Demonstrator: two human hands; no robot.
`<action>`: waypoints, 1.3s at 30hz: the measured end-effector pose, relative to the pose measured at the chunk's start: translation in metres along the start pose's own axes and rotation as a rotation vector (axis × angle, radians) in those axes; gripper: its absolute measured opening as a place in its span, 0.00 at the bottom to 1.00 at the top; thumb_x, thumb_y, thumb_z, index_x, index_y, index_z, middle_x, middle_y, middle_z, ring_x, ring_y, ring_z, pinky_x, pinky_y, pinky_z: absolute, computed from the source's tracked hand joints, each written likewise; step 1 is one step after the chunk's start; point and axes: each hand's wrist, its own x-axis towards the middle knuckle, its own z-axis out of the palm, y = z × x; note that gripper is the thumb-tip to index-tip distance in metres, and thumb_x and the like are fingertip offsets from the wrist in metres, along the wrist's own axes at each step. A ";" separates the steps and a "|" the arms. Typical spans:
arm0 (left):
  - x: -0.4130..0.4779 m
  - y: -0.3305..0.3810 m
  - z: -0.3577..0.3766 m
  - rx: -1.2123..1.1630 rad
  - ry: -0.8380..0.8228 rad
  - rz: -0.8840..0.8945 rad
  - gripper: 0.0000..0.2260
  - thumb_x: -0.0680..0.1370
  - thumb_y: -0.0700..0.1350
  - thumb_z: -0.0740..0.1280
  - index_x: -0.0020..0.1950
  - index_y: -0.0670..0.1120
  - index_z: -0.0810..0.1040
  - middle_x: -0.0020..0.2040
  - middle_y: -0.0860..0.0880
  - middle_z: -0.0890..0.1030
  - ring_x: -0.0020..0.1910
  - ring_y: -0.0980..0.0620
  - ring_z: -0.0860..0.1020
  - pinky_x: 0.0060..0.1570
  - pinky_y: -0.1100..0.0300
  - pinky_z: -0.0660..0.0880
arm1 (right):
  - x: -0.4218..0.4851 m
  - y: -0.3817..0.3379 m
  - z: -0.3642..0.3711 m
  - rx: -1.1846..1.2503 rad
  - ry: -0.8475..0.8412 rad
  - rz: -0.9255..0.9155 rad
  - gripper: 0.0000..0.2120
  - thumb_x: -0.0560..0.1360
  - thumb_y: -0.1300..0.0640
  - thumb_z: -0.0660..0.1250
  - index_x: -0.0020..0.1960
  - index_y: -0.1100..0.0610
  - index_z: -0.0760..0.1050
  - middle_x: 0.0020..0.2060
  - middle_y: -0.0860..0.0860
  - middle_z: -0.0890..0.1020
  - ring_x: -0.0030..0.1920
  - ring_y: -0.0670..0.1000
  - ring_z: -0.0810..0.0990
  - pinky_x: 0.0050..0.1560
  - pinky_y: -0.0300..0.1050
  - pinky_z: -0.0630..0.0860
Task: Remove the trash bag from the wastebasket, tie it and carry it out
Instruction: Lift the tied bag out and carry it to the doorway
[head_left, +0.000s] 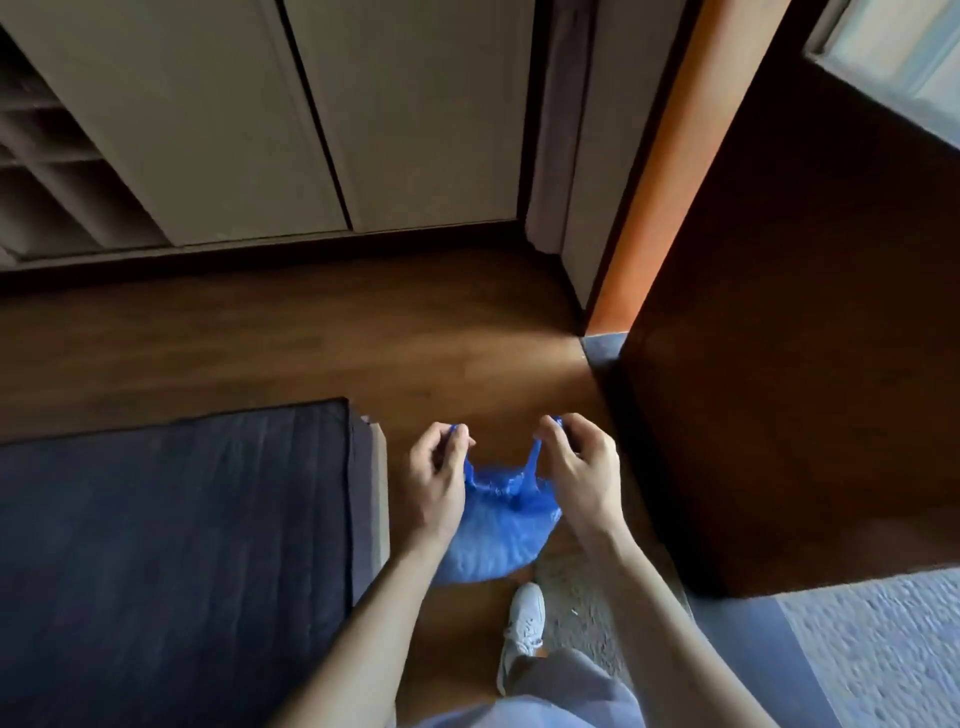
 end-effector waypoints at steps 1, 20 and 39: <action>0.017 0.003 0.008 0.008 0.008 -0.009 0.15 0.79 0.50 0.62 0.40 0.40 0.76 0.26 0.58 0.73 0.28 0.59 0.68 0.32 0.59 0.65 | 0.022 -0.002 0.002 0.003 -0.012 -0.015 0.17 0.76 0.52 0.66 0.34 0.63 0.71 0.24 0.52 0.69 0.27 0.47 0.66 0.29 0.50 0.67; 0.259 -0.009 0.073 0.086 0.172 -0.053 0.13 0.76 0.58 0.62 0.38 0.52 0.78 0.28 0.58 0.75 0.30 0.54 0.72 0.35 0.56 0.67 | 0.281 -0.026 0.080 0.057 -0.209 -0.021 0.22 0.75 0.46 0.63 0.39 0.68 0.73 0.26 0.55 0.68 0.29 0.49 0.65 0.30 0.50 0.64; 0.594 -0.037 0.025 -0.022 0.319 -0.107 0.13 0.72 0.59 0.62 0.35 0.51 0.76 0.28 0.59 0.78 0.28 0.60 0.73 0.32 0.65 0.67 | 0.514 -0.091 0.313 0.068 -0.330 0.015 0.19 0.78 0.56 0.65 0.34 0.64 0.65 0.24 0.45 0.65 0.27 0.46 0.61 0.28 0.45 0.59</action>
